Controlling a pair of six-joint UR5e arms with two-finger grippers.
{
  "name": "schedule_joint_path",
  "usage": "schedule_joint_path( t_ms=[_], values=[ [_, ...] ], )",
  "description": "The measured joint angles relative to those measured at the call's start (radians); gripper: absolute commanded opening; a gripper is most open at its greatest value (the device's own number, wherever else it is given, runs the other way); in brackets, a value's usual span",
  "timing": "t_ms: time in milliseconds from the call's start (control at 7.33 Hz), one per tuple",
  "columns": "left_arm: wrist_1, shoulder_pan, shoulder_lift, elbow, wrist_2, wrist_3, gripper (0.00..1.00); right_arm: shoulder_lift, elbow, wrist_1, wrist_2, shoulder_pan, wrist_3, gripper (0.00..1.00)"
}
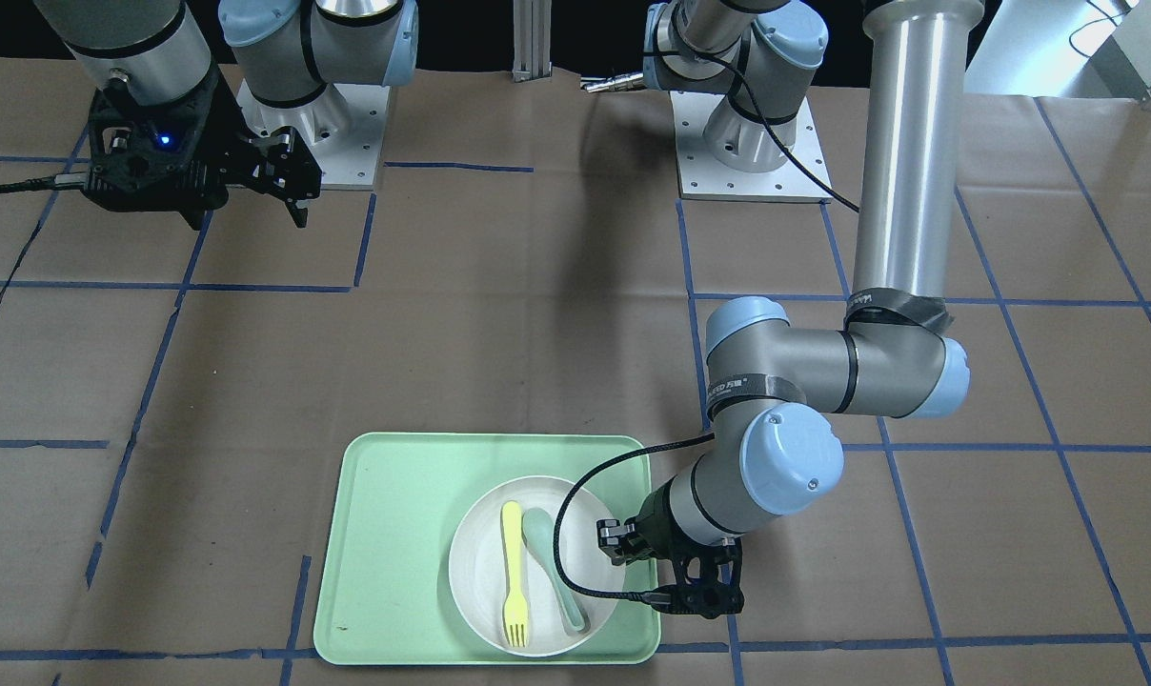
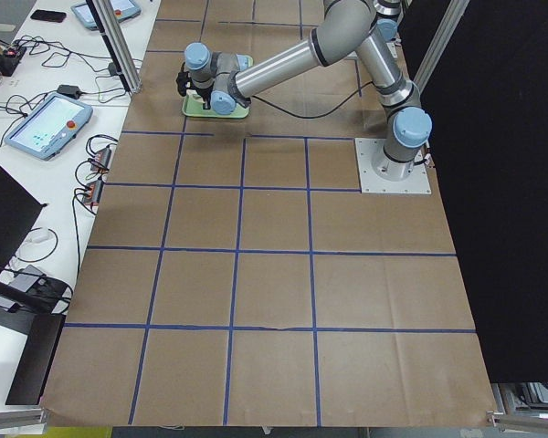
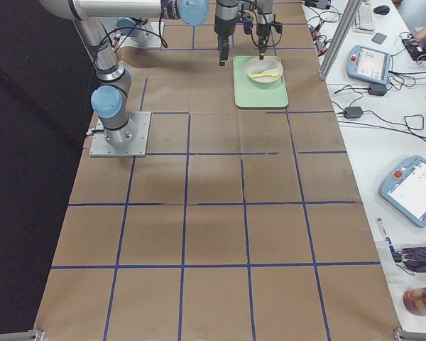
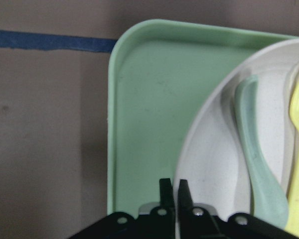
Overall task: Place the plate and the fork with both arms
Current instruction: 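Carry the plate with the left gripper and lower it onto the green tray, then open the left gripper and withdraw it from the plate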
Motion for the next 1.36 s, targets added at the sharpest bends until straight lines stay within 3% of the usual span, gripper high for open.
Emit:
schedule_joint_path(
  t_ms=[955, 1091, 1227, 1364],
  values=[
    [0.004, -0.025, -0.017, 0.004, -0.013, -0.027, 0.15, 0.0, 0.0, 0.0, 0.0, 0.0, 0.0, 1.0],
    [0.004, -0.029, -0.017, 0.004, -0.013, -0.008, 0.26, 0.0, 0.0, 0.0, 0.0, 0.0, 0.0, 1.0],
    [0.003, -0.038, -0.017, 0.005, -0.011, 0.009, 0.64, 0.0, 0.0, 0.0, 0.0, 0.0, 0.0, 1.0],
    [0.004, -0.046, -0.017, 0.004, -0.008, 0.017, 0.96, 0.0, 0.0, 0.0, 0.0, 0.0, 0.0, 1.0]
  ],
)
